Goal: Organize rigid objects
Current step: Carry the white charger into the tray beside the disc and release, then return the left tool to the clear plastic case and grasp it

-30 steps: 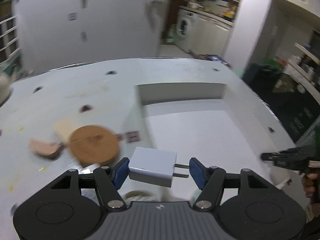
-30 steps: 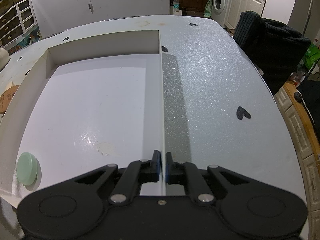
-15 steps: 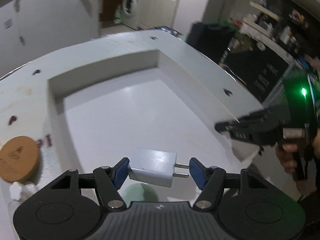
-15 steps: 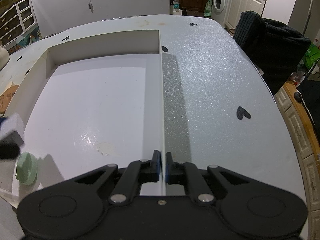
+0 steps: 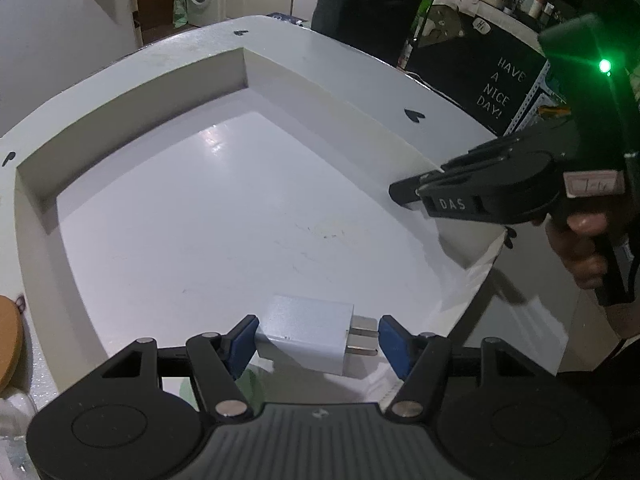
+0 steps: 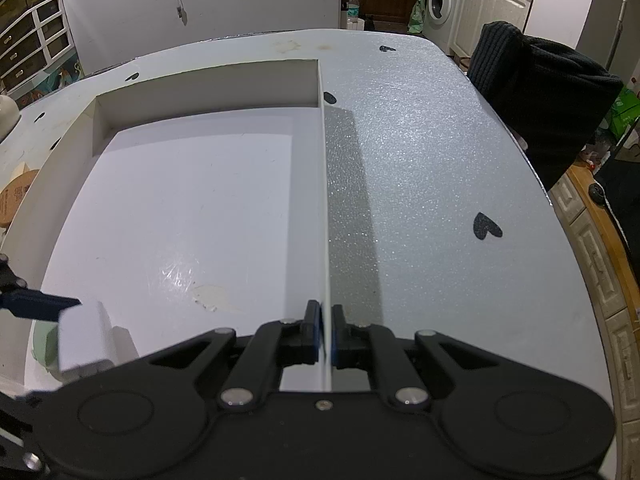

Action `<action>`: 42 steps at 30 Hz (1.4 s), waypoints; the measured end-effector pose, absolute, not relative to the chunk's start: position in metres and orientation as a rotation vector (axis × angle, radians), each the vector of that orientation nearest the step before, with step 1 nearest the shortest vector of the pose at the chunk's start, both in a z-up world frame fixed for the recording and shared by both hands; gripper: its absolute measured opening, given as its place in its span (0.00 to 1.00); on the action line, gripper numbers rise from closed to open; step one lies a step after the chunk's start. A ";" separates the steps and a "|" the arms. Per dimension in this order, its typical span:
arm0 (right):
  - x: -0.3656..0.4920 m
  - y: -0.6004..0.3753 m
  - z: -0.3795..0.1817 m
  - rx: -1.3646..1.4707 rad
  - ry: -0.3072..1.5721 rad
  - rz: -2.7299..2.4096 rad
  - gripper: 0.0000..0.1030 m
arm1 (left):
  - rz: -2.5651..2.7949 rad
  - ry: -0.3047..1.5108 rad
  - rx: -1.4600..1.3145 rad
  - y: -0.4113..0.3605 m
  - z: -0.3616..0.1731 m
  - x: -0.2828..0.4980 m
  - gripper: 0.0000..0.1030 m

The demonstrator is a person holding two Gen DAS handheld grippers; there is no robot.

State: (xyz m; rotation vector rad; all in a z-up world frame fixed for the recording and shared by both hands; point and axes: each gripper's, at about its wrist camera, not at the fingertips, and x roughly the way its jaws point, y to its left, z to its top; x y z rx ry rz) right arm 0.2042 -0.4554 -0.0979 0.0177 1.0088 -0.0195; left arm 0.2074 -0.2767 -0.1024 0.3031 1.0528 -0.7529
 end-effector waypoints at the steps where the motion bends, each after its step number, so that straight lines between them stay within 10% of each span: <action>1: 0.204 -0.455 -0.098 0.017 1.009 -0.019 0.06 | -0.751 1.055 0.301 -0.277 -0.104 0.208 0.64; 22: 0.204 -0.455 -0.098 0.013 1.008 -0.017 0.06 | -0.709 1.060 0.234 -0.262 -0.093 0.206 0.98; 42: 0.204 -0.455 -0.098 0.014 1.008 -0.017 0.06 | -0.436 0.928 0.079 -0.185 -0.052 0.201 1.00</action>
